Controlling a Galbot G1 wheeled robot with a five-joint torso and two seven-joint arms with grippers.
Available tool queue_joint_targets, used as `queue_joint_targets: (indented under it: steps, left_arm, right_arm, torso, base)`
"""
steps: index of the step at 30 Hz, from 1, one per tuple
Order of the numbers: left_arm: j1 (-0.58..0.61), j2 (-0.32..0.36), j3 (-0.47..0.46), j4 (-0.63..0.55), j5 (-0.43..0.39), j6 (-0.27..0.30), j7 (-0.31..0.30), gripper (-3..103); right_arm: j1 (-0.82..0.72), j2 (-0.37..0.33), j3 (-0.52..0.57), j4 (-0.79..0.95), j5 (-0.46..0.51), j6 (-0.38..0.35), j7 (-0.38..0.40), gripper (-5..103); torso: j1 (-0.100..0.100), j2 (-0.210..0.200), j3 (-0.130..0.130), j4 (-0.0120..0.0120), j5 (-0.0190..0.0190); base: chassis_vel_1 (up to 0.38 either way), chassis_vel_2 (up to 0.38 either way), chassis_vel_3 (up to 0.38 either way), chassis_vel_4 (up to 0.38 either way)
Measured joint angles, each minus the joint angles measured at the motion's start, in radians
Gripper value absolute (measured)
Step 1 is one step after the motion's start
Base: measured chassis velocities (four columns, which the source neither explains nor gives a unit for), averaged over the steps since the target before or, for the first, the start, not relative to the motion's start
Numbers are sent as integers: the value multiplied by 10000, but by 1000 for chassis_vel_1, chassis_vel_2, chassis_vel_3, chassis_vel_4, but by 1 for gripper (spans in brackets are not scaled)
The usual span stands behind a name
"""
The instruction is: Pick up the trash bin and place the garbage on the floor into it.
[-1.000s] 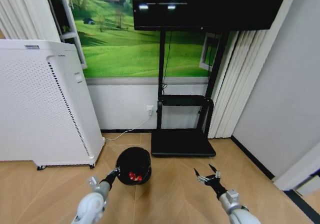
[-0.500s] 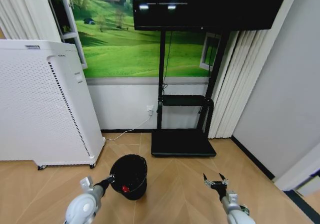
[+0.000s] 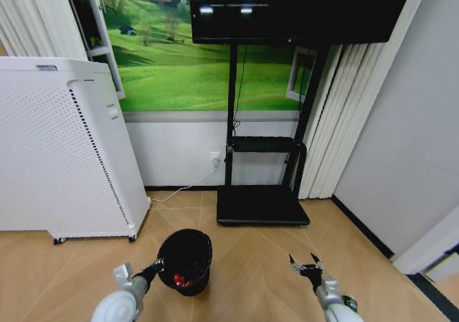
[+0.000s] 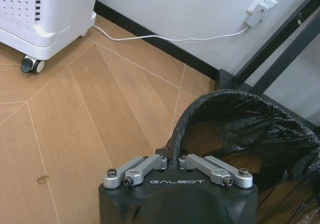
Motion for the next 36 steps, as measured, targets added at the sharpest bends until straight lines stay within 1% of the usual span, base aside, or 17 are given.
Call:
queue_joint_targets:
  steps: [10,15,17,18,20,21,22,23,25,26,28,29,30,31,32,33,36]
  left_arm:
    - [-7,-52,2,94,80,-56,85,4]
    - [13,-61,-20,168,153,-137,180,4]
    - [-23,-72,-20,201,162,-153,192,4]
    - [-23,-72,-20,201,162,-153,192,4]
    - [-43,-76,-18,207,166,-166,201,4]
    - [-43,-76,-18,207,166,-166,201,4]
    - [-37,-76,-24,207,174,-178,214,4]
    - [-31,-76,-30,207,182,-184,222,4]
    - [-31,-76,-30,207,182,-184,222,4]
    - [-15,-75,-52,208,214,-209,243,4]
    - [-6,-74,-70,211,238,-229,256,4]
    - [11,-88,-87,233,279,-268,302,4]
    - [17,-145,-94,292,340,-336,349,4]
    - [17,-145,-94,292,340,-336,349,4]
    - [13,-206,-57,383,432,-398,400,4]
    - [-7,-248,11,430,484,-429,421,4]
    - [-57,-276,71,444,509,-434,430,4]
  right_arm:
    - [-138,49,101,130,-121,195,158,100]
    - [-525,81,380,644,-533,193,646,100]
    - [-621,68,468,638,-535,-141,809,100]
    - [-621,68,468,638,-535,-141,809,100]
    - [-734,44,477,630,-331,-762,973,100]
    - [-734,44,477,630,-331,-762,973,100]
    - [-824,26,472,630,-210,-1060,1004,100]
    - [-861,19,469,630,-177,-1169,1012,100]
    - [-861,19,469,630,-177,-1169,1012,100]
    - [-952,15,454,633,-141,-1321,1017,100]
    - [-1008,15,442,636,-126,-1391,1018,100]
    - [-1148,31,428,725,-62,-1579,1020,100]
    - [-1213,100,425,621,-208,-1574,1018,100]
    - [-1213,100,425,621,-208,-1574,1018,100]
    - [-1155,203,438,327,-589,-1400,990,100]
    - [-1118,260,435,43,-720,-1378,997,100]
    - [-1090,291,405,-301,-767,-1377,997,100]
  torso:
    - [1,0,0,-1,-1]
    - [1,0,0,-1,-1]
    - [1,0,0,-3,2]
    - [1,0,0,-3,2]
    - [1,0,0,-4,0]
    - [1,0,0,-4,0]
    - [1,0,0,-3,-1]
    - [1,0,0,-2,-2]
    - [1,0,0,-2,-2]
    - [1,0,-1,3,-2]
    - [1,0,-1,0,-1]
    - [1,1,-1,6,-4]
    - [1,0,0,-3,-5]
    - [1,0,0,-3,-5]
    - [1,0,-1,0,4]
    - [1,0,0,-1,-3]
    - [1,0,0,0,1]
  base:
    - [-163,-160,157,157]
    - [-208,-197,210,228]
    - [-105,-146,137,118]
    - [-50,-132,137,65]
    - [-24,-66,11,27]
    - [-24,-66,-18,-11]
    - [32,29,-18,-51]
    - [32,29,-69,-51]
    - [32,29,-69,-51]
    - [55,85,-46,-58]
    - [27,43,-23,-29]
    - [0,0,0,0]
    - [0,0,0,0]
    - [0,0,0,0]
    - [0,0,0,0]
    - [0,0,0,0]
    - [0,0,0,0]
